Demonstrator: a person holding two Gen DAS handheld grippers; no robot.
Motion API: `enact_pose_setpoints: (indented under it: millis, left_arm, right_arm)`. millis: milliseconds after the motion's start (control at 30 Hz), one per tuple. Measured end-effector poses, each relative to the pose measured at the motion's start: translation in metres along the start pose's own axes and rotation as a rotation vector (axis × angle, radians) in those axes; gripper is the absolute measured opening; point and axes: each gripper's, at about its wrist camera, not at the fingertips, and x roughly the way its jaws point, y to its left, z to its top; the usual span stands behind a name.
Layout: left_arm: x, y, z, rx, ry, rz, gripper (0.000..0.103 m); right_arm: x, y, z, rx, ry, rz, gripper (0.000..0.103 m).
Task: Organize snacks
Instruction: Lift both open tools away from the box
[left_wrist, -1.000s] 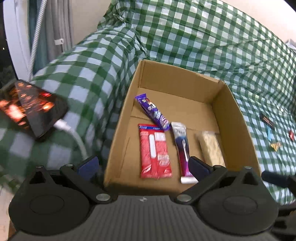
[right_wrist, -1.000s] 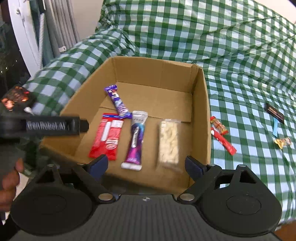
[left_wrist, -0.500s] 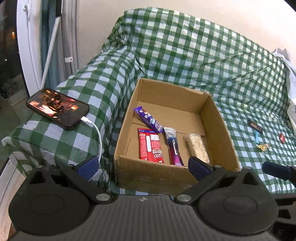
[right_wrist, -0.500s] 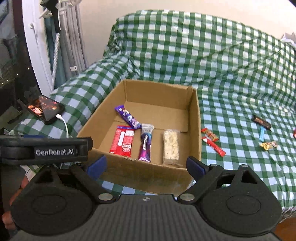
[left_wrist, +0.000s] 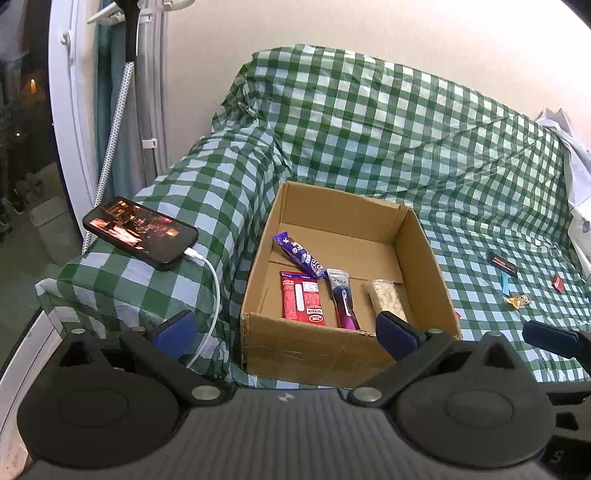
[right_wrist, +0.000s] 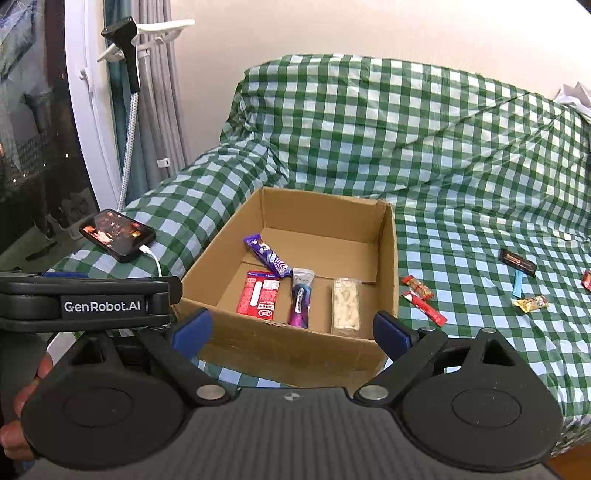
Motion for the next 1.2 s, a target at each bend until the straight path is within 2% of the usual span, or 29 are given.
enact_pose_setpoints:
  millis: [433, 1200]
  left_arm:
    - [-0.03, -0.005, -0.006, 0.015, -0.039, 0.004, 0.103]
    - [-0.038, -0.009, -0.006, 0.033, -0.048, 0.007, 0.103]
  right_arm:
    - [-0.029, -0.008, -0.01, 0.016, -0.054, -0.004, 0.095]
    - [-0.041, -0.014, -0.013, 0.039, -0.068, 0.001, 0.095]
